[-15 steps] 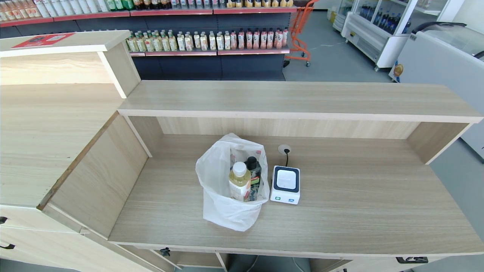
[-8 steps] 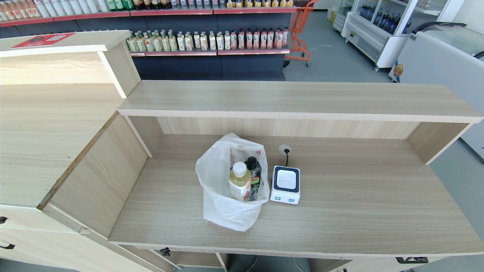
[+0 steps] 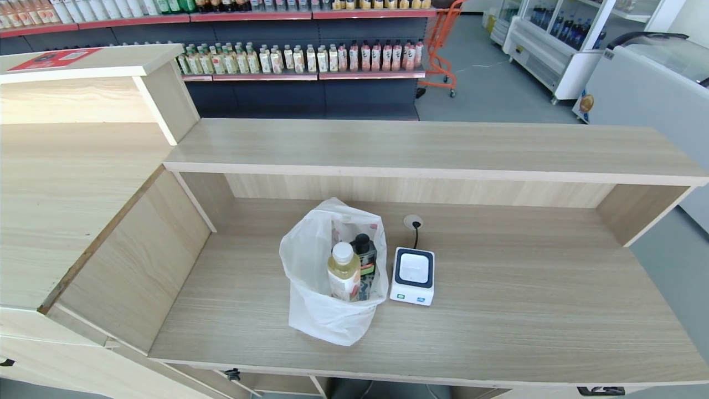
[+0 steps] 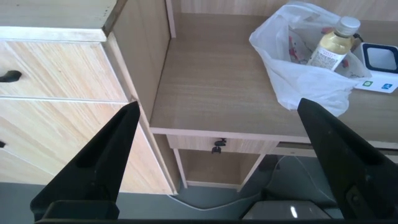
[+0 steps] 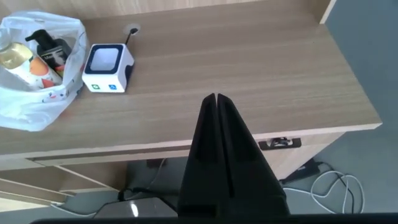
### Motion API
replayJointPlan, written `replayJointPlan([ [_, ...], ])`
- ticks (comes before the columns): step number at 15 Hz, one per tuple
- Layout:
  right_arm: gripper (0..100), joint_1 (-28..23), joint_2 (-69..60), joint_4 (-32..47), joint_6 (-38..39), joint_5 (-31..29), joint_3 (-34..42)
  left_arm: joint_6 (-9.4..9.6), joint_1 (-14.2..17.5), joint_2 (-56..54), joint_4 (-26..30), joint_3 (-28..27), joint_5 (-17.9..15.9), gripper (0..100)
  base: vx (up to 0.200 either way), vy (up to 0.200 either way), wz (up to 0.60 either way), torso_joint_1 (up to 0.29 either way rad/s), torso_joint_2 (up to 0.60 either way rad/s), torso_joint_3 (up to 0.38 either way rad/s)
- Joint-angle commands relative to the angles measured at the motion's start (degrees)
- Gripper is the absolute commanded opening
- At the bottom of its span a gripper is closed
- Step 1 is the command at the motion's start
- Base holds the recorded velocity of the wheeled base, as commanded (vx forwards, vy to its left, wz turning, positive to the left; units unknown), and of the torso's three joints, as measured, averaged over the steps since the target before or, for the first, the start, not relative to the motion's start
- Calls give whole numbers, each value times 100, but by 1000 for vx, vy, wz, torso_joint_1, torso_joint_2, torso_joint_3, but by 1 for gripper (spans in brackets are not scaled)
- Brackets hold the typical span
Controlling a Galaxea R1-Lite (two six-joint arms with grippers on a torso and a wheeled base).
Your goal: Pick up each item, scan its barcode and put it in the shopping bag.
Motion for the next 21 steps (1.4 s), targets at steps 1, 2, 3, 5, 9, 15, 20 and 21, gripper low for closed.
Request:
replayJointPlan([
  [1,0,-2,29,6,-1,-4,7,13,0,-2,-2,0,-1,100,0,-200,0,12,2,-2],
  [2,0,-2,29,6,-1,-4,-2,21,0,-2,-2,0,-1,100,0,-200,0,2,7,2],
  [3,0,-2,29,6,-1,5,-2,-5,0,-2,-2,0,-1,100,0,-200,0,-7,-2,2],
  [5,0,-2,29,6,-1,-4,7,-14,0,-2,-2,0,-1,100,0,0,0,0,0,0],
  [9,0,-2,29,6,-1,-4,7,-5,-44,217,-2,0,-10,100,100,0,0,-2,1,0],
  [15,0,-2,29,6,-1,5,-2,-14,-18,-2,-2,0,-1,100,100,0,0,0,-2,0],
  [20,0,-2,29,6,-1,-4,-2,-14,-18,-2,-2,0,-1,100,0,0,0,0,0,0],
  [21,0,-2,29,6,-1,5,-2,-14,-18,-2,-2,0,-1,100,0,0,0,0,0,0],
])
